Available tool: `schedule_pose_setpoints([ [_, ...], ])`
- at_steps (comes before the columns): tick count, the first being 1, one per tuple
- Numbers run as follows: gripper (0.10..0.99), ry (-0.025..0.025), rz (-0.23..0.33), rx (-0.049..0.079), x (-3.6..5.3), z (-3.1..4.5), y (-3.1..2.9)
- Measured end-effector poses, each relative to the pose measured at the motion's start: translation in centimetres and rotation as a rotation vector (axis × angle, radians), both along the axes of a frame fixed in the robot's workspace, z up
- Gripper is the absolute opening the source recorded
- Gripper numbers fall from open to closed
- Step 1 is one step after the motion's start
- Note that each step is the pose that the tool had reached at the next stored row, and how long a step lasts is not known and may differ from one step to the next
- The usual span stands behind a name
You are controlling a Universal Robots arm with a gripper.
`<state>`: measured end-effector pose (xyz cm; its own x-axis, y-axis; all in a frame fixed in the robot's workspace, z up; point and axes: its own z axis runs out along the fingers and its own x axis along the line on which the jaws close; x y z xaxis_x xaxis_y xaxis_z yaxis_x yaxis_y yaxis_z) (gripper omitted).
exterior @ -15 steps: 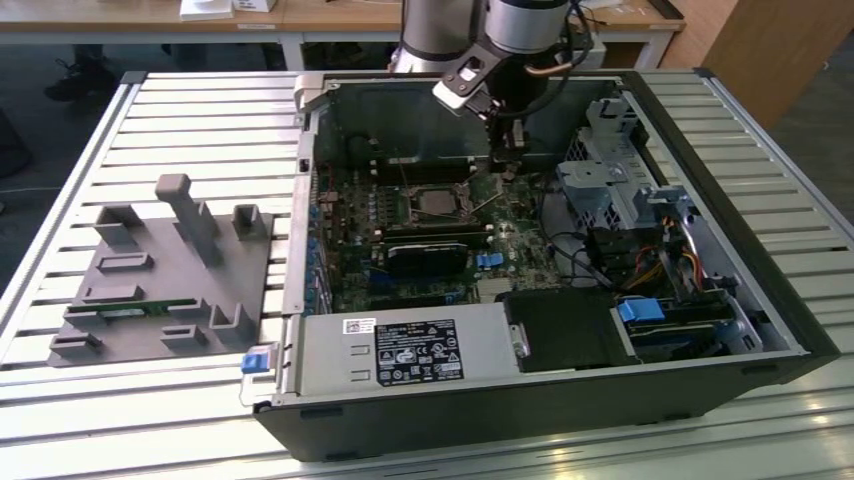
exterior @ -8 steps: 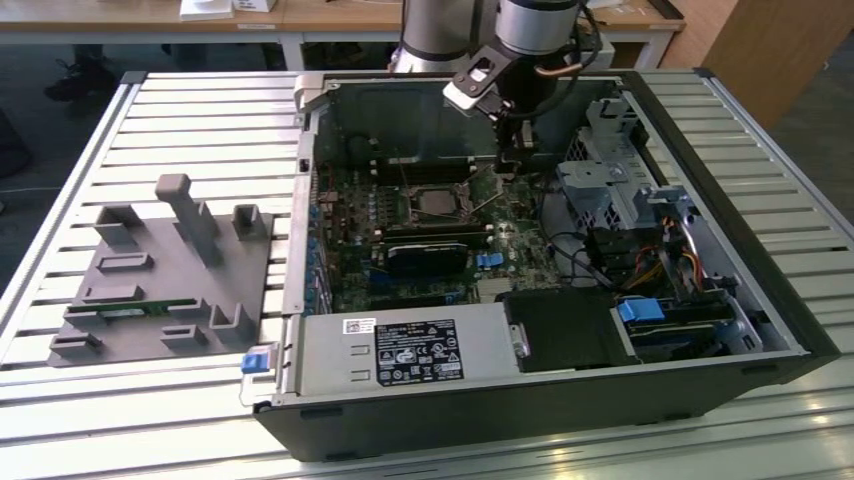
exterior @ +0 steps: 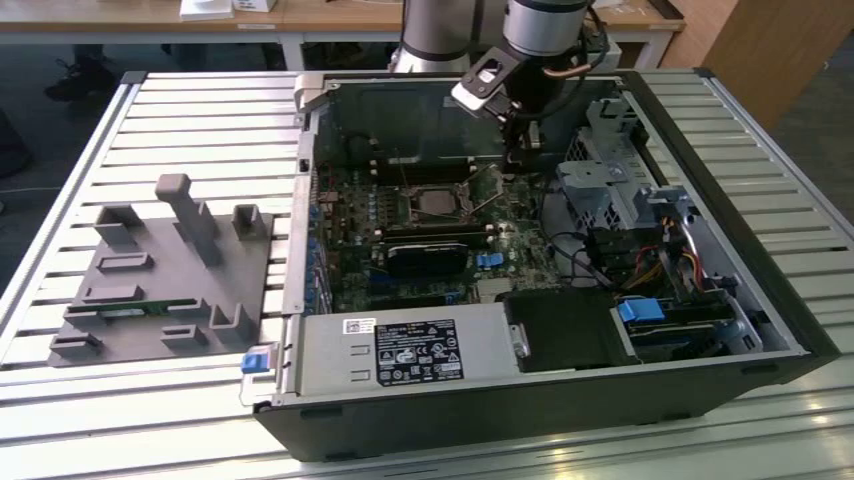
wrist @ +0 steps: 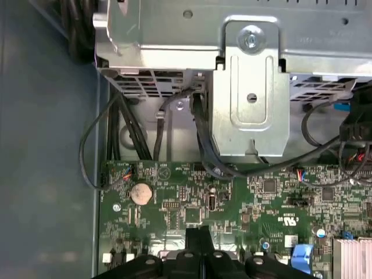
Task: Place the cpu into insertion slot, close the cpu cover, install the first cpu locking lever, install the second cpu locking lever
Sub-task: 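Close the cpu cover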
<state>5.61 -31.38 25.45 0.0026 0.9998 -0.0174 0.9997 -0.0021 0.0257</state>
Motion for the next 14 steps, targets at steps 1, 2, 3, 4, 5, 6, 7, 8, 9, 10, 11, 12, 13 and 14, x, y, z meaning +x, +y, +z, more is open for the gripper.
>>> schedule_pose_setpoints([
  [1,0.106,0.0001,0.000,0.000,0.13,-0.02,0.01],
  [2,0.106,0.0003,0.000,0.000,0.28,-0.04,0.02],
  [3,0.106,0.0004,0.000,0.000,0.45,-0.06,0.03],
  [4,0.106,0.0006,0.000,0.000,0.64,-0.09,0.04],
  [5,0.106,0.0010,0.000,0.000,0.76,-0.15,0.07],
  [6,0.106,0.0014,0.000,0.000,0.85,-0.23,0.08],
  [7,0.106,0.0018,0.000,0.000,0.92,-0.32,0.08],
  [8,0.106,0.0020,0.000,0.000,0.95,-0.42,0.08],
  [9,0.106,0.0023,0.000,0.000,0.97,-0.53,0.08],
  [10,0.106,0.0026,0.000,0.000,0.99,-0.65,0.08],
  [11,0.106,0.0032,0.000,0.000,1.01,-0.79,0.08],
  [12,0.106,0.0040,0.000,0.000,1.03,-0.93,0.08],
  [13,0.106,0.0050,0.000,0.000,1.03,-1.09,0.09],
  [14,0.106,0.0061,0.000,0.000,1.03,-1.23,0.09],
])
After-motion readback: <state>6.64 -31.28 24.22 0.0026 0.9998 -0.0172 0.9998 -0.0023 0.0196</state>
